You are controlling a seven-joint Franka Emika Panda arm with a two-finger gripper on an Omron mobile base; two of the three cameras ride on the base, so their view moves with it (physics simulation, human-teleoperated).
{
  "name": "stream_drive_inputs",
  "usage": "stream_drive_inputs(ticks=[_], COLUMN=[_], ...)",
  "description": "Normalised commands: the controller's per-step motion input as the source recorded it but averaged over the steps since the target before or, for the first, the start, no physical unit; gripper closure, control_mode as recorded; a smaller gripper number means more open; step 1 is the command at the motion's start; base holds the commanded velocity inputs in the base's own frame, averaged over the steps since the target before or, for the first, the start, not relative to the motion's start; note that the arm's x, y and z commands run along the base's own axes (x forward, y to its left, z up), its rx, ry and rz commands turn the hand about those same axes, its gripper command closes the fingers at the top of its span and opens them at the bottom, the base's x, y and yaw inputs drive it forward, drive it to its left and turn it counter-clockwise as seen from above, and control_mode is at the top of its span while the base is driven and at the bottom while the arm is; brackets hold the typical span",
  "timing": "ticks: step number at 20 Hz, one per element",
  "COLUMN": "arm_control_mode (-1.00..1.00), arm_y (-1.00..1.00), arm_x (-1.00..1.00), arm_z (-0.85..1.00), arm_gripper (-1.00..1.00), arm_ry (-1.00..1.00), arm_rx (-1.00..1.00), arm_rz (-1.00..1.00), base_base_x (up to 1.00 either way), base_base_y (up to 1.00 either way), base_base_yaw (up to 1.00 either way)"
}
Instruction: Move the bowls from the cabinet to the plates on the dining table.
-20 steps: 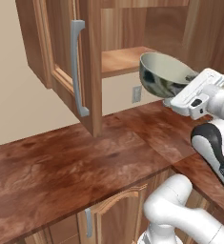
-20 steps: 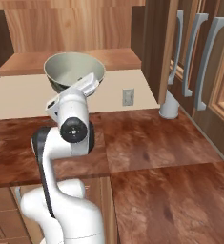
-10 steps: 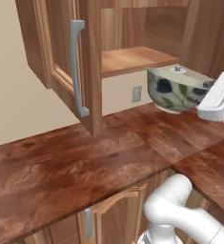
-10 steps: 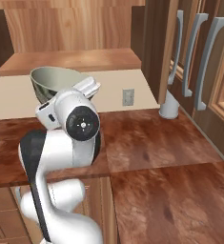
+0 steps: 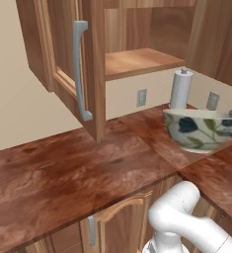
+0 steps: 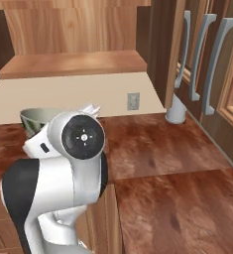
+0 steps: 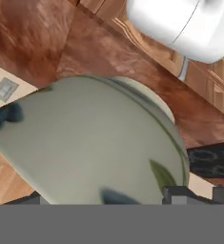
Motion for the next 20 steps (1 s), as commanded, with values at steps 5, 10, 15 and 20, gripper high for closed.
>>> stream_drive_inputs(ticks=[5, 10, 15, 20], arm_control_mode=[-1.00, -1.00, -1.00, -1.00], arm_y=[-0.31, -0.26, -0.31, -0.45], arm_x=[-0.45, -0.34, -0.26, -0.04], arm_z=[-0.33, -0.15, 0.00, 0.00], arm_gripper=[1.00, 1.00, 1.00, 1.00], arm_ry=[-0.11, -0.23, -0.31, -0.32], arm_rx=[-0.49, -0.59, -0.59, -0.54], arm_rz=[0.17, 0.13, 0.11, 0.12], base_base_x=[0.00, 0.00, 0.00, 0.00], base_base_y=[0.00, 0.00, 0.00, 0.00], base_base_yaw=[0.00, 0.00, 0.00, 0.00])
